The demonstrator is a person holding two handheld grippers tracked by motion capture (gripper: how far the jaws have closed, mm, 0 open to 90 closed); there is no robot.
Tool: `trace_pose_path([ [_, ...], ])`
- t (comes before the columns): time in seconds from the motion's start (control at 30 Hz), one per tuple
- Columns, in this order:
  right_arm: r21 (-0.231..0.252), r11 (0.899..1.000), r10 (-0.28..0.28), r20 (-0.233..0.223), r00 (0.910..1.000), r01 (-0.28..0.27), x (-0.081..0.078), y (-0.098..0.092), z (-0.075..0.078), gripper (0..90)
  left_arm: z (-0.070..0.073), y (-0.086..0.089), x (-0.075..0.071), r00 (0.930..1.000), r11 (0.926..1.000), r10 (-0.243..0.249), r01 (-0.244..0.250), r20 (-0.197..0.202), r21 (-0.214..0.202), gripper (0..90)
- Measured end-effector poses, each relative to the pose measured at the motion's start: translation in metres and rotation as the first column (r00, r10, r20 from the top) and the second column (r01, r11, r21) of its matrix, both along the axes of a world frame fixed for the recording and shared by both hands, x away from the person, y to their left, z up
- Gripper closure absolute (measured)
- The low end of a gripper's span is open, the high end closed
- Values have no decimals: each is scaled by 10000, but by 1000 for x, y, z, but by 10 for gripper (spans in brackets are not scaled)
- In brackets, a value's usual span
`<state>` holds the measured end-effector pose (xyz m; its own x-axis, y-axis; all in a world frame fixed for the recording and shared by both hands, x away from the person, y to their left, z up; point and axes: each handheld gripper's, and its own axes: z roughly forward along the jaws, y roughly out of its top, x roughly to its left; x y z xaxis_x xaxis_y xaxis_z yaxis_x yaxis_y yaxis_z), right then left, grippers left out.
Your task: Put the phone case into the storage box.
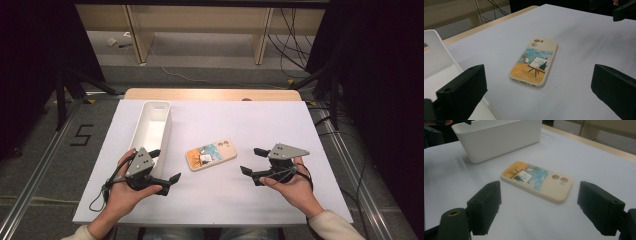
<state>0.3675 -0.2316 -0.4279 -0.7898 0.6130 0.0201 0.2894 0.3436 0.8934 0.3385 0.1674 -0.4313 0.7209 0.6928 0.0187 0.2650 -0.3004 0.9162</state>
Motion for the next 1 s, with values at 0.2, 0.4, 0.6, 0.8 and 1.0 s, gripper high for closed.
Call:
trace_pose_path([
  [0.2, 18, 10000, 53, 132, 9999, -53, -6, -12, 0, 162, 0, 0, 0, 10000, 10000, 32, -32, 9, 7, 0],
  [0.4, 41, 10000, -47, 185, 9998, 46, -9, -19, 1, 160, 1, -1, 0, 10000, 10000, 51, -51, -15, 26, 0],
  [0.6, 31, 9999, -104, 199, 9997, 104, -9, -25, 0, 161, 8, -8, 3, 10000, 10000, -9, 8, -79, -69, 0],
  [0.8, 58, 9997, -233, 166, 9996, 232, -11, -29, 0, 162, 16, -25, 11, 9996, 9988, -221, 230, -190, 441, 0],
  [1.0, 41, 9996, -264, 207, 9994, 263, -12, -32, -1, 161, 18, -46, 24, 9982, 9948, -514, 539, -307, 861, 0],
])
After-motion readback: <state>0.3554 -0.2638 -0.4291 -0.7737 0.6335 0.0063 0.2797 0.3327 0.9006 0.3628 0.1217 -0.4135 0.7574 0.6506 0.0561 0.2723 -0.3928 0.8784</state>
